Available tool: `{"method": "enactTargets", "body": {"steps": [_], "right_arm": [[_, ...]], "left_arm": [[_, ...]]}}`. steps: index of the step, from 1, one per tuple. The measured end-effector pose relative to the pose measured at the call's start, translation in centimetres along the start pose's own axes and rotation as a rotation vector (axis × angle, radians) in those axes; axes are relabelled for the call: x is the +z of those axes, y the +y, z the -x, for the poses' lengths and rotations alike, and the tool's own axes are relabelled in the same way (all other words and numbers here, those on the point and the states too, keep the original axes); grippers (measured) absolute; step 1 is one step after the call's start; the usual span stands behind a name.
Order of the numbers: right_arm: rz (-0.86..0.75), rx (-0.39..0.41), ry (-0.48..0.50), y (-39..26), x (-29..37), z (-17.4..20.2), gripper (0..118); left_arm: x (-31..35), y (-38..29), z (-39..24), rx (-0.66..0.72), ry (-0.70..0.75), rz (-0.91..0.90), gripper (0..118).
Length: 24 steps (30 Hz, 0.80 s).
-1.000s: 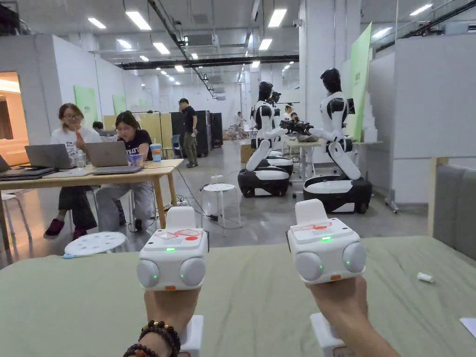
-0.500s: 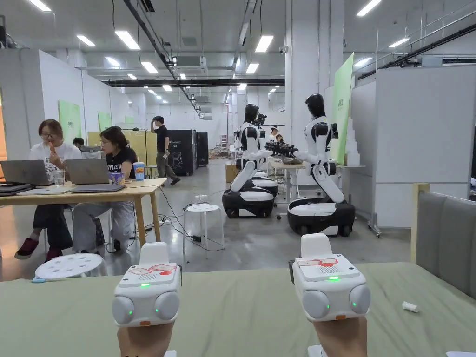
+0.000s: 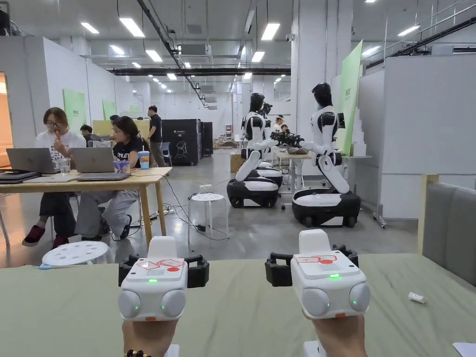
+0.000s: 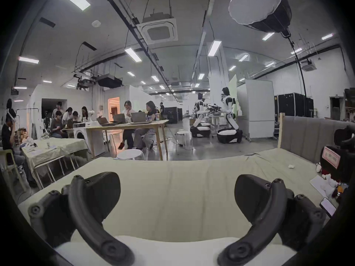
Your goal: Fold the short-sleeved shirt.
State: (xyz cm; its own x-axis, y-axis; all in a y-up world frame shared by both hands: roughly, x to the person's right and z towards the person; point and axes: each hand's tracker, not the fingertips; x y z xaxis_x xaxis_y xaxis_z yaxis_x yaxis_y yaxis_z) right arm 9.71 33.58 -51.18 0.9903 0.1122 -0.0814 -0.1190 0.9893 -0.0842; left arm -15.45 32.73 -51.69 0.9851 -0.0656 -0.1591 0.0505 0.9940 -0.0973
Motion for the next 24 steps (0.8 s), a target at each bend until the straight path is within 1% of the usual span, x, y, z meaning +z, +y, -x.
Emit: {"method": "enactTargets", "body": {"steps": [3,10,12,18,24], "right_arm": [[0.007,0.005,0.002,0.1,0.1,0.0,118],[0.005,-0.030,-0.011,0.2,0.0,-0.6,118],[0.005,-0.033,-0.015,0.3,0.6,-1.1,118],[0.006,-0.026,-0.005,0.3,0.5,-0.9,118],[0.000,-0.015,0.000,0.4,0.9,-1.1,118]], "left_arm": [[0.0,0.3,0.3,0.005,0.019,0.012,118],[0.1,0.3,0.4,-0.006,0.030,0.011,118],[1.7,0.6,-0.1,-0.005,0.025,0.009,118],[1.1,0.6,-0.1,-0.021,0.045,-0.002,118],[1.2,0.7,0.1,-0.005,0.042,0.011,118]]}}
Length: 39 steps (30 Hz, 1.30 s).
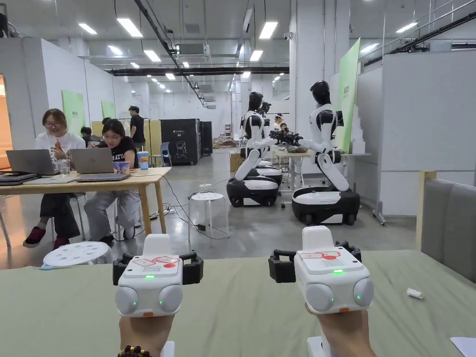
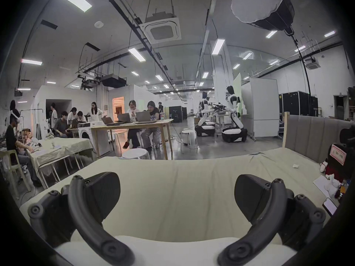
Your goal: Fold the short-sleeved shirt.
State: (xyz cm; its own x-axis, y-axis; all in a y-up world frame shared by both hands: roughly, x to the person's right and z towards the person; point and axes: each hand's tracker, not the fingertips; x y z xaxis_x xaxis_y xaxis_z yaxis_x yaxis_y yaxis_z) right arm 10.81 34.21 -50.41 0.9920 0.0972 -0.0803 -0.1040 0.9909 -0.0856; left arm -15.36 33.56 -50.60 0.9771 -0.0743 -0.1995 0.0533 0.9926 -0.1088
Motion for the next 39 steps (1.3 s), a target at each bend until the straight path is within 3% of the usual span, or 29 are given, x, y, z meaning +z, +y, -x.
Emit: {"method": "enactTargets", "body": {"steps": [30,35,39], "right_arm": [[-0.009,-0.003,-0.013,0.2,-0.5,0.0,118],[-0.013,-0.056,0.076,0.6,-0.4,-0.2,118],[-0.015,-0.040,0.067,0.5,-0.3,-0.2,118]], "left_arm": [[0.6,0.0,0.2,-0.002,0.004,0.011,118],[1.0,0.1,0.2,-0.013,0.000,0.006,118],[0.5,0.1,0.8,-0.005,-0.003,0.008,118]]}}
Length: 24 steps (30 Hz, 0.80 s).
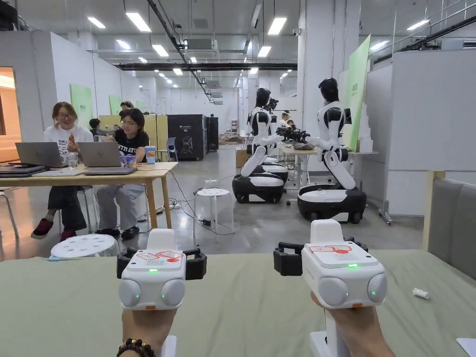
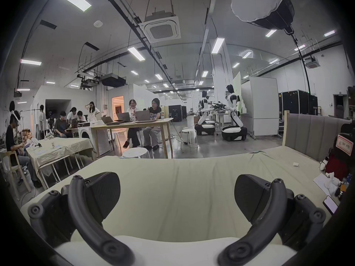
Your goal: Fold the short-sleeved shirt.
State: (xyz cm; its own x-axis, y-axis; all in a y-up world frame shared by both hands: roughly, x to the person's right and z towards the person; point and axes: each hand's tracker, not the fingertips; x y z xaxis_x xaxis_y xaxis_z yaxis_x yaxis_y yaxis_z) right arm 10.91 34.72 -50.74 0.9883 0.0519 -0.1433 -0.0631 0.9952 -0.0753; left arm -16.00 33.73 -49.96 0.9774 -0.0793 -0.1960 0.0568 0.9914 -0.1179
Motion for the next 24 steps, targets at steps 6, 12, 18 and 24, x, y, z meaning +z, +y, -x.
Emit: {"method": "enactTargets", "body": {"steps": [6,12,18,24], "right_arm": [[0.013,0.019,-0.040,-0.1,-0.6,0.2,118],[-0.032,-0.015,-0.037,-0.7,0.1,0.2,118],[0.032,-0.064,-0.055,0.1,0.2,0.4,118],[0.035,-0.142,-0.040,0.8,1.3,0.6,118]], "left_arm": [[-0.9,-0.5,0.5,0.001,0.003,0.000,118],[-1.1,-0.7,0.4,-0.001,-0.002,0.007,118],[-1.1,-0.6,0.5,-0.002,0.003,0.008,118],[-1.7,-0.9,0.7,-0.012,0.007,0.010,118]]}}
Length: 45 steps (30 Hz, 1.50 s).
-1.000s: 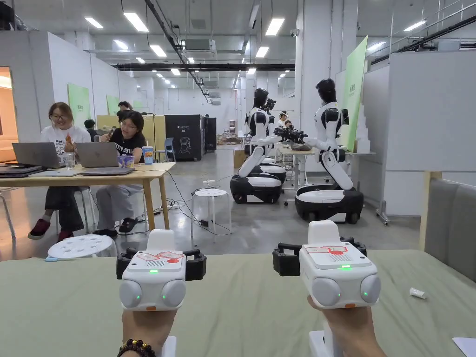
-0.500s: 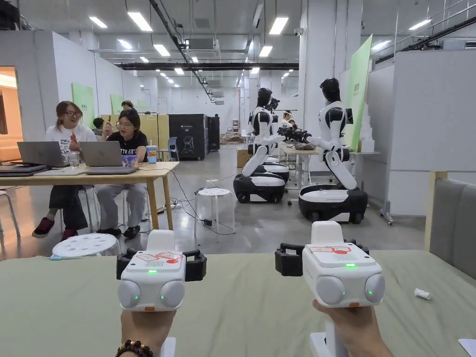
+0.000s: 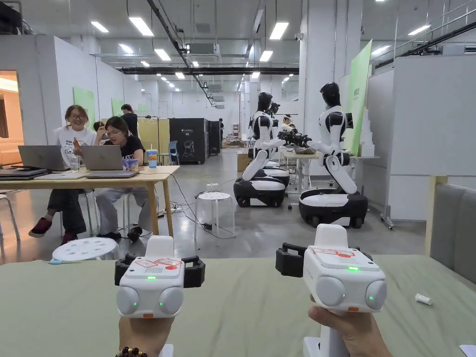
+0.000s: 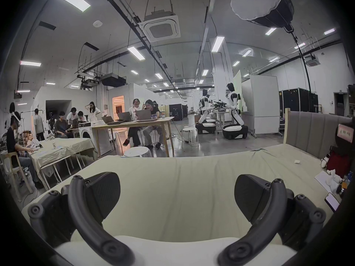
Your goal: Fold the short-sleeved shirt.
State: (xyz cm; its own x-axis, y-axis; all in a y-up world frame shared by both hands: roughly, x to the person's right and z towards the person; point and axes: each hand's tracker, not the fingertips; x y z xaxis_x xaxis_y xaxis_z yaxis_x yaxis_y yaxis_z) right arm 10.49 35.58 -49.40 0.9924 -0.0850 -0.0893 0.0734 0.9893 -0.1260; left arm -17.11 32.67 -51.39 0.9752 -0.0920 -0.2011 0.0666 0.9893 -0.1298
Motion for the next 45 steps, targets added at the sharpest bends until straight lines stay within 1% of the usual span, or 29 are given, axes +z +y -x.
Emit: {"method": "enactTargets", "body": {"steps": [1,3,4,6,8,9,11,12,15,18,20,22,25,27,28,30,35,43,45], "right_arm": [[0.005,-0.017,0.013,0.1,-0.1,0.0,118],[-0.007,-0.006,-0.020,0.2,0.2,0.6,118],[-0.021,0.022,-0.045,0.2,0.3,0.9,118],[-0.067,0.132,-0.085,0.0,0.7,1.7,118],[-0.054,0.209,-0.102,-0.2,0.7,2.3,118],[-0.056,0.215,-0.100,-0.6,0.0,2.4,118],[-0.051,0.199,-0.092,-0.9,0.0,2.5,118],[-0.045,0.189,-0.089,-0.9,0.0,2.5,118],[-0.037,0.145,-0.098,-1.0,-0.1,2.2,118],[-0.026,0.120,-0.093,-1.1,-0.4,1.8,118],[-0.025,0.106,-0.073,-1.1,-0.3,1.5,118],[-0.010,0.097,-0.081,-1.1,-0.2,1.5,118],[0.003,0.059,-0.101,-1.0,-0.4,1.5,118],[0.012,0.058,-0.090,-1.0,-0.5,1.2,118],[0.012,0.055,-0.084,-1.1,-0.6,1.0,118],[0.018,0.051,-0.097,-1.0,-0.3,1.1,118],[0.027,0.036,-0.097,-0.9,-0.7,0.6,118],[0.023,0.049,-0.090,-0.8,-0.6,0.6,118],[0.018,0.063,-0.094,-0.7,-0.3,0.8,118]], "left_arm": [[-0.1,-0.1,0.0,-0.002,-0.001,0.000,118],[-0.3,-0.2,0.1,-0.002,0.003,0.000,118],[-0.1,-0.1,0.1,-0.002,0.004,0.003,118],[-0.1,-0.1,0.1,-0.004,0.005,0.005,118],[-0.5,-0.4,0.2,-0.007,0.006,0.005,118],[-0.6,-0.6,0.3,-0.008,0.007,0.002,118],[-0.8,-0.5,0.4,-0.004,0.008,0.001,118],[0.6,0.0,0.0,0.000,0.008,0.002,118],[1.2,0.2,-0.2,0.001,0.006,0.002,118],[1.9,0.4,-0.3,-0.004,0.005,-0.005,118],[2.3,0.5,-0.4,-0.007,0.006,-0.003,118],[2.5,0.6,-0.4,-0.004,0.008,0.001,118],[2.8,0.6,-0.5,0.005,0.009,0.005,118],[3.1,0.6,-0.6,0.006,0.008,0.007,118],[1.9,0.3,-0.3,0.004,0.006,0.008,118],[1.7,0.2,-0.3,-0.001,0.007,0.005,118],[1.7,0.3,-0.3,0.002,0.008,0.007,118],[0.9,0.0,0.1,-0.001,0.009,0.007,118],[1.0,0.0,0.0,-0.002,0.010,0.008,118]]}}
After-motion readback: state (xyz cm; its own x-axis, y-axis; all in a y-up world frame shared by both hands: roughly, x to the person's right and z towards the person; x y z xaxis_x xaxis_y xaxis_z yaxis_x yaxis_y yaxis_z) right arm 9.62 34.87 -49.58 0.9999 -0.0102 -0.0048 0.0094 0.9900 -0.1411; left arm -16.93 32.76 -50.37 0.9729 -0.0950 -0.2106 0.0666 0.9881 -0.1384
